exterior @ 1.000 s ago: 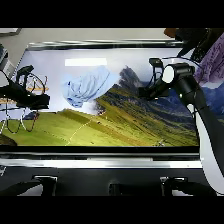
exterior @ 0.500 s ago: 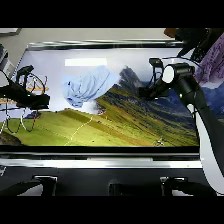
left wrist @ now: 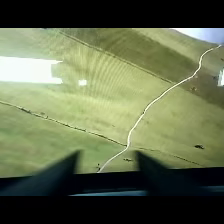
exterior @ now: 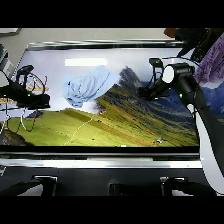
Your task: Fold the clothes and pants, and hang the long-sleeved shirts on hangers.
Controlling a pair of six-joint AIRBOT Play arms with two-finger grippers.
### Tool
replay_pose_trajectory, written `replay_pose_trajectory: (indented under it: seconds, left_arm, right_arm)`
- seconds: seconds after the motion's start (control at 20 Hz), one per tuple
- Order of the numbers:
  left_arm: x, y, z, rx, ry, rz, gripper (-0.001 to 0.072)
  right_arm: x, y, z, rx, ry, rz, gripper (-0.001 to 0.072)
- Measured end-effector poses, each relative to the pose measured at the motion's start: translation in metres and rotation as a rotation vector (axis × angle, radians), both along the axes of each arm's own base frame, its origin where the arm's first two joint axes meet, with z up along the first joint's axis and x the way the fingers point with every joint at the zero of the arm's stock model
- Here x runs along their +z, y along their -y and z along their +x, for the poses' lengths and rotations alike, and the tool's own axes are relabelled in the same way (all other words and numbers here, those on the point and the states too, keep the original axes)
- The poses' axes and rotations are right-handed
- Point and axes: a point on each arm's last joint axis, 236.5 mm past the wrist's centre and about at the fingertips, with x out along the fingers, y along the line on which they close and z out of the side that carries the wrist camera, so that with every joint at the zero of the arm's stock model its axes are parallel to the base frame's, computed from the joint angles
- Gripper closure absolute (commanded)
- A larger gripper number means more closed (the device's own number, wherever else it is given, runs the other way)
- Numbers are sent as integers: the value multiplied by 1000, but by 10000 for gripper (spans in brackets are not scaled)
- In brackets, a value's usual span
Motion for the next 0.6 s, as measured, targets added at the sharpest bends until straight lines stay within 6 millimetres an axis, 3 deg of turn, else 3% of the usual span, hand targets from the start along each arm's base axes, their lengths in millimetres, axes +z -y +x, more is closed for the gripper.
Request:
replay_pose_trajectory:
  seconds: [0.15,0.3,0.6]
  left_arm:
    - [2,3,16,23,61,-8,-13]
    - [-3,14,44,32,143,-27,-13]
    - [-50,42,116,32,275,-50,-13]
  right_arm:
    - [1,-1,3,-1,11,3,670]
    - [3,-2,7,-3,33,9,670]
    - [4,-3,11,-4,47,13,670]
